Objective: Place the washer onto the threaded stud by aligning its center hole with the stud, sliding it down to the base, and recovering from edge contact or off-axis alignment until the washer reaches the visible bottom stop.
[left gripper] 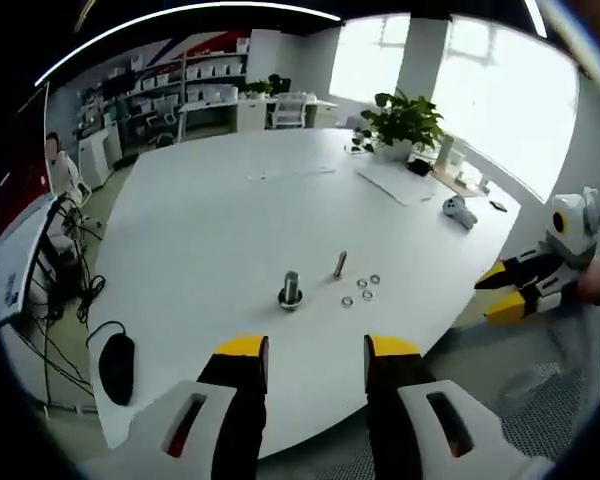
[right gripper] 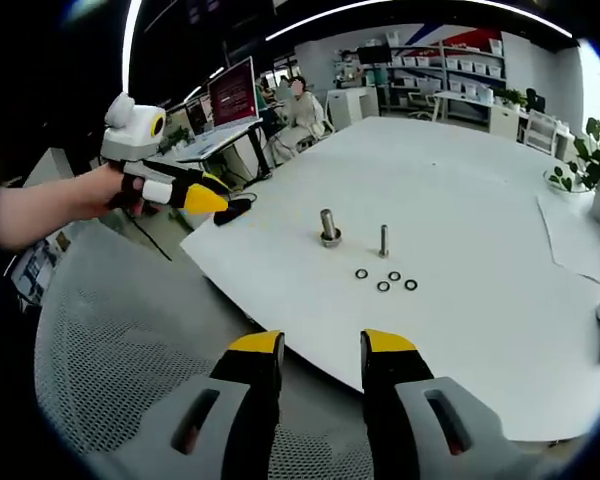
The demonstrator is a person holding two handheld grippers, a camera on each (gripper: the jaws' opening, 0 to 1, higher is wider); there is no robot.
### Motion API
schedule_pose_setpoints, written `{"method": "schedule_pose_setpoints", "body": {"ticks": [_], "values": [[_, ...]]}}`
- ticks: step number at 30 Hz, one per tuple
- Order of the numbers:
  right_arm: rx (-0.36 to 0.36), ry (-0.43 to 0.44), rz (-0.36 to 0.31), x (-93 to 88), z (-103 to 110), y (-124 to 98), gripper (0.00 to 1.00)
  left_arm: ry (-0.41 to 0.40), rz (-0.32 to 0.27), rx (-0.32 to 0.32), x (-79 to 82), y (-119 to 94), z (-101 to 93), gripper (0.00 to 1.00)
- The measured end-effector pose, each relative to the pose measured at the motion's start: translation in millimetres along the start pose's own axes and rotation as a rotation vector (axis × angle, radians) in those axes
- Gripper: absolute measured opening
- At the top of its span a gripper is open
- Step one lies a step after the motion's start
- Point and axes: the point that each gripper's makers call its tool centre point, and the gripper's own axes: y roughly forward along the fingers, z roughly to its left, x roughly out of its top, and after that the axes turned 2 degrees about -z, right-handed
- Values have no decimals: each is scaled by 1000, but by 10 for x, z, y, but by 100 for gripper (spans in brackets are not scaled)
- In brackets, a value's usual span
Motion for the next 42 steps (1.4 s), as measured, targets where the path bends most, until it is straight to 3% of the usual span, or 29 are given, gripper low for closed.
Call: {"method": "schedule_pose_setpoints", "body": {"ticks": [9, 19, 22, 29, 32, 34, 37, 40, 42], "values": [[-17, 11, 11, -16, -51, 20, 33, 75, -56, -1, 14, -244, 16, 37], [-61, 31, 28, -57, -135, 0, 34, 47, -72, -1, -156, -421, 57, 36], [-67, 27, 32, -63, -130, -9, 34, 85, -82, -9, -139, -468, 22, 36], [-92, 42, 42, -103, -170, -13, 34, 48, -110, -15, -146, -484, 131, 36], [-96, 42, 54, -112, -168, -11, 34, 118, -113, -16, -139, -473, 140, 36], [-101, 43, 62, -125, -176, -1, 34, 119, -118, -13, -180, -465, 194, 36], [-116, 47, 74, -156, -201, -12, 34, 66, -135, -43, -204, -474, 167, 36], [-118, 47, 82, -175, -216, -2, 34, 149, -161, -48, -168, -476, 60, 35], [-124, 42, 92, -194, -205, -3, 34, 198, -135, -54, -230, -424, 31, 35]]}}
